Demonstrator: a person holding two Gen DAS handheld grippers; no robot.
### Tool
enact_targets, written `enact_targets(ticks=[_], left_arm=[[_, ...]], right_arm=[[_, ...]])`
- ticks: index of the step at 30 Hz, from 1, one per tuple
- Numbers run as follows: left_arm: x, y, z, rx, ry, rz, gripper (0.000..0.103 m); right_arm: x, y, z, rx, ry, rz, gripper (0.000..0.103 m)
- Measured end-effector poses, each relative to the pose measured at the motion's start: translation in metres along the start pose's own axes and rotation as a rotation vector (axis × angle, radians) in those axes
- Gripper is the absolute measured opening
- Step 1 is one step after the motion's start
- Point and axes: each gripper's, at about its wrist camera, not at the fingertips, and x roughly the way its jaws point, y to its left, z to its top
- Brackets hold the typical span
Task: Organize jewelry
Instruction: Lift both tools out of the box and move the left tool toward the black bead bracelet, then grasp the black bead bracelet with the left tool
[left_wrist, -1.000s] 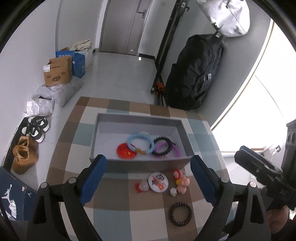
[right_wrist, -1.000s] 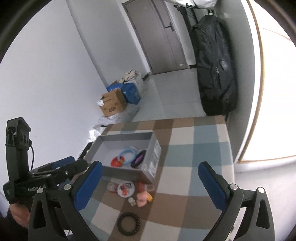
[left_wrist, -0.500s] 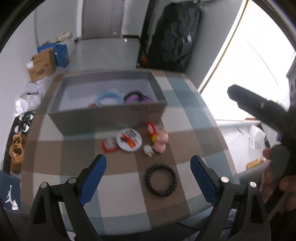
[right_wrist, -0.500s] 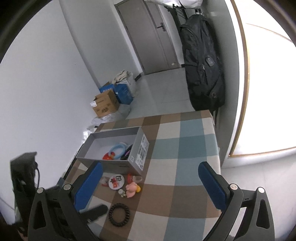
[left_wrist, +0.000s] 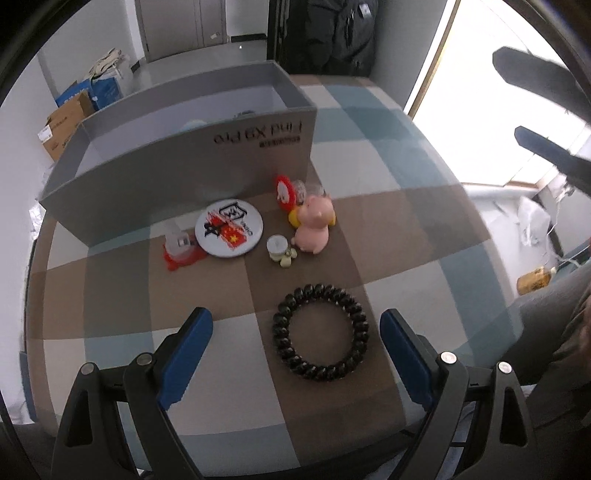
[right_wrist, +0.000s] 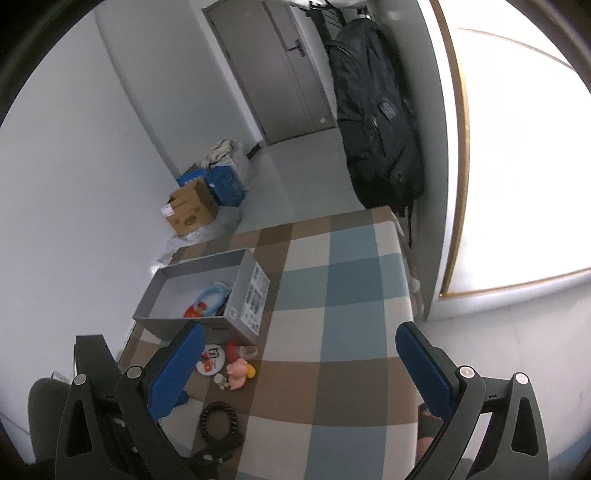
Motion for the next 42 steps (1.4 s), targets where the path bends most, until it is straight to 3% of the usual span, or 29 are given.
enact_targets(ticks=[5, 7, 9, 11, 17, 29, 34, 42], left_arm=[[0.002, -0.007, -0.003, 0.042, -0.002, 0.022, 0.088], [0.000, -0.007, -0.003, 0.042, -0.007, 0.021, 0.081], [-0.003, -0.007, -0.002, 0.046, -0.014, 0.013, 0.060], [-0.005, -0.007, -0.002, 0.048, -0.016, 0.007, 0.048], [-0.001, 0.005, 0.007, -0.008, -0.005, -0.049, 0.037], [-0.011, 0.044, 0.015, -0.185, -0.004, -0.218, 0.035], [-0.030, 0.069, 0.019, -0.259, -0.060, -0.284, 0.035], [-0.056, 0.114, 0.022, -0.376, -0.144, -0.335, 0.035]], right_arm=[[0.001, 0.000, 0.000, 0.000, 0.003, -0.005, 0.103], [0.003, 0.001, 0.000, -0.009, 0.008, -0.018, 0.103], [0.005, 0.000, -0.001, -0.005, 0.015, -0.021, 0.103], [0.007, -0.001, -0.001, 0.001, 0.025, -0.023, 0.103], [0.011, 0.001, -0.003, -0.004, 0.038, -0.029, 0.103], [0.022, 0.000, -0.006, 0.005, 0.075, -0.046, 0.103], [0.032, 0.005, -0.009, -0.013, 0.092, -0.067, 0.103], [0.054, 0.034, -0.021, -0.092, 0.164, -0.004, 0.100]])
